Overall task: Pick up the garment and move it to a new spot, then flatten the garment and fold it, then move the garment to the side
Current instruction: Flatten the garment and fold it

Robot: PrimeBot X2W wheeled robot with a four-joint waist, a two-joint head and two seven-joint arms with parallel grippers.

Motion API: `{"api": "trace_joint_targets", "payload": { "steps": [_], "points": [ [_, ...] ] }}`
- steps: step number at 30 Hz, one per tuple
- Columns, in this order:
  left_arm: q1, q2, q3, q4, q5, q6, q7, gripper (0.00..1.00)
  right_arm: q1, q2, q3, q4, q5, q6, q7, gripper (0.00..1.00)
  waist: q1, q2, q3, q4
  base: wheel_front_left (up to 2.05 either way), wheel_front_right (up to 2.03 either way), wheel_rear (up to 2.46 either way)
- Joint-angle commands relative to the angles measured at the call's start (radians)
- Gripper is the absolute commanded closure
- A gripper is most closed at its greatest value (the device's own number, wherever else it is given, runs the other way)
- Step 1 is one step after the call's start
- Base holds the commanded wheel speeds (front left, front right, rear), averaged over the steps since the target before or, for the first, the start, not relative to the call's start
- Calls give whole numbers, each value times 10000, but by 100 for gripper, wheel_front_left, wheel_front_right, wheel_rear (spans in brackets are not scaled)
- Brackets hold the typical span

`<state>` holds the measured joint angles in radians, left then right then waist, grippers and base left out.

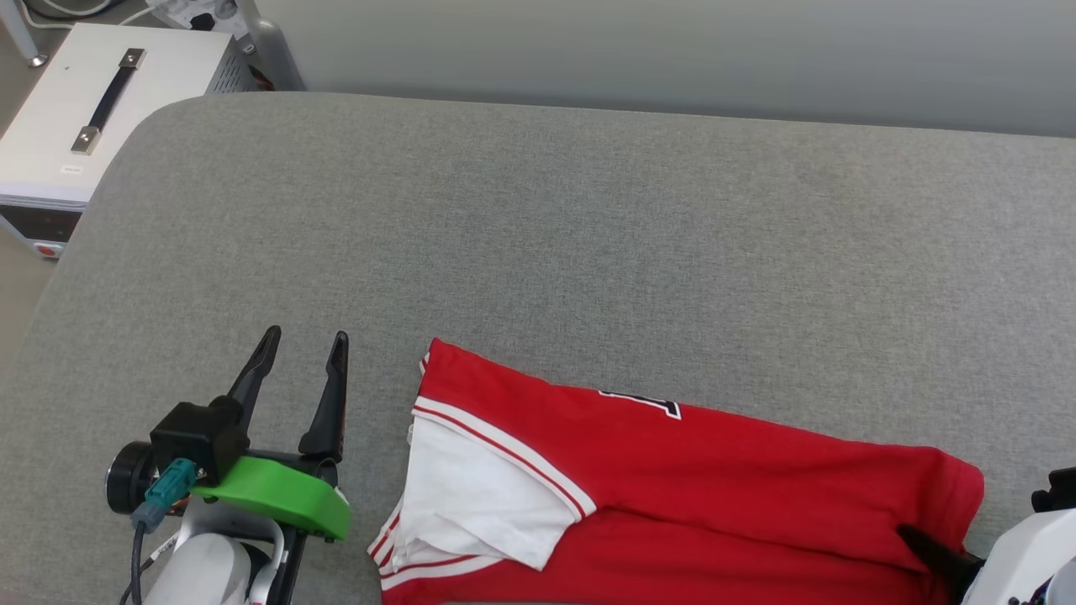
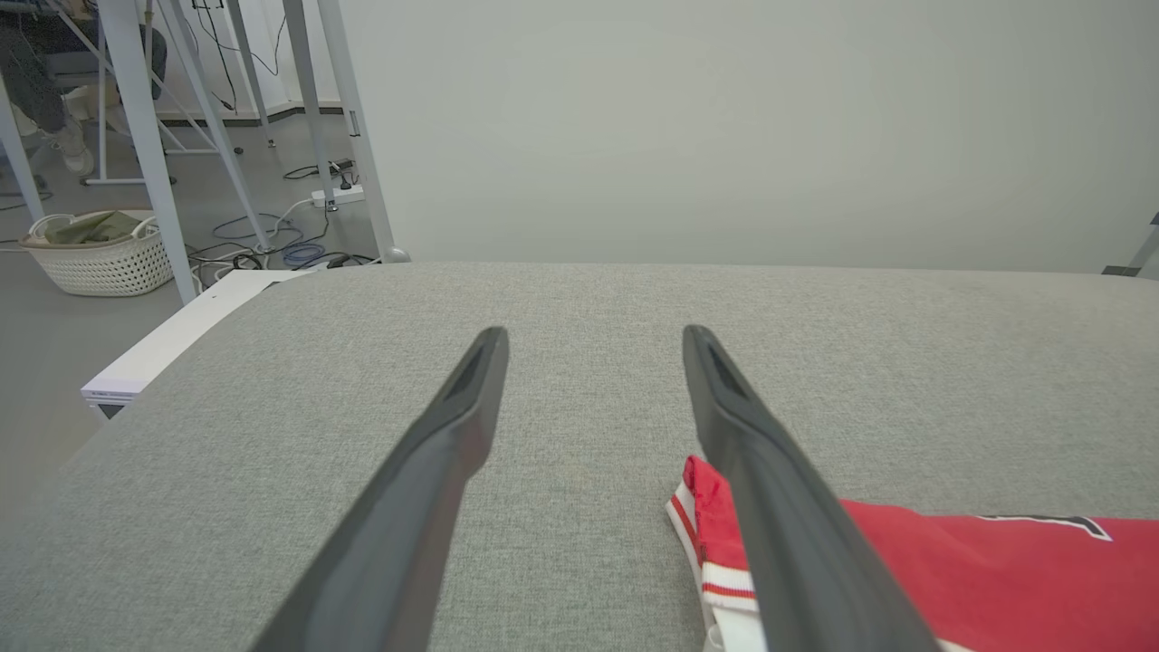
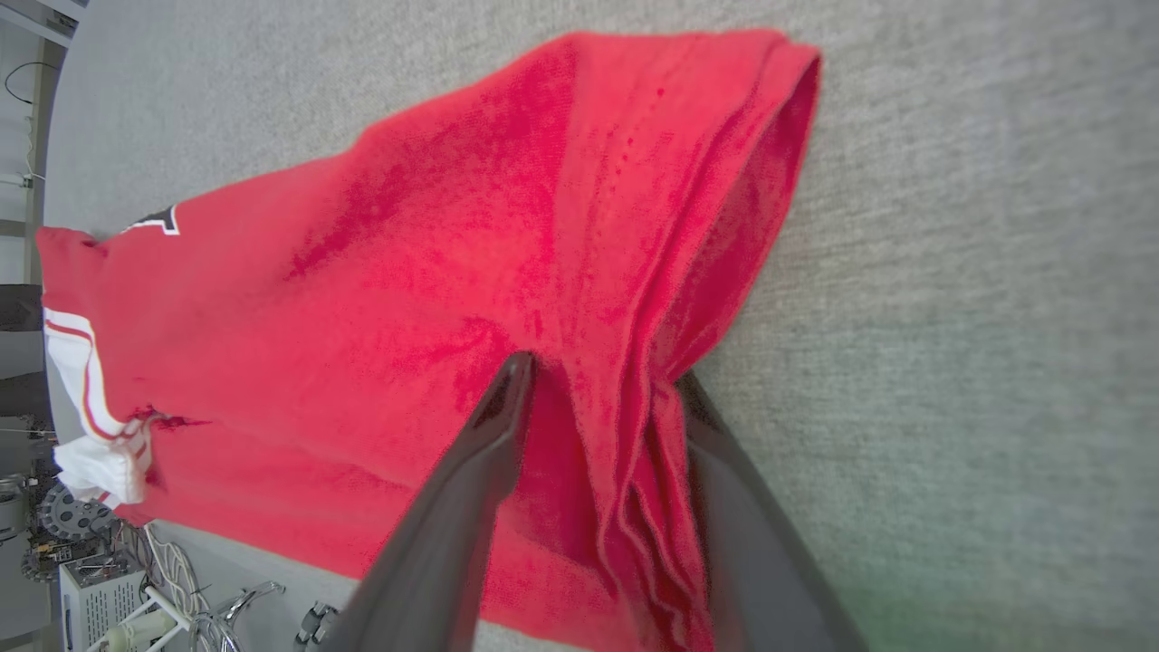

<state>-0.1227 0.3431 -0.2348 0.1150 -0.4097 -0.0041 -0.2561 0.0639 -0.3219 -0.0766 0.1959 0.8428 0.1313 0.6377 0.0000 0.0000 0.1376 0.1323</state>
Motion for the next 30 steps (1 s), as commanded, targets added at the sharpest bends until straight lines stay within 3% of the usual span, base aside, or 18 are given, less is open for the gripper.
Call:
{"api": "trace_joint_targets", "payload": {
  "steps": [1,10,18,25,30],
  "points": [
    [151,-98,107,41,115,-107,-56,0,31,199,250,248,64,-6,-44,100,0,0,-23,-24,0,0,0],
    [292,-495,519,299,481,-546,-56,0,-42,-381,56,318,158,-6,-1297,100,0,0,-254,-176,0,0,0],
    [376,-782,641,489,643,-862,-56,0,-205,-1084,-998,1187,-1016,-6,-2366,100,0,0,-518,-256,0,0,0],
    [582,-1048,742,638,788,-1037,-57,0,130,-932,-1139,608,-1072,-6,-2275,100,0,0,-885,-255,0,0,0],
    [746,-1187,706,760,845,-1121,-57,0,648,-423,-1040,-458,-1050,-6,-2124,100,0,0,-1211,-166,0,0,0]
  ]
}}
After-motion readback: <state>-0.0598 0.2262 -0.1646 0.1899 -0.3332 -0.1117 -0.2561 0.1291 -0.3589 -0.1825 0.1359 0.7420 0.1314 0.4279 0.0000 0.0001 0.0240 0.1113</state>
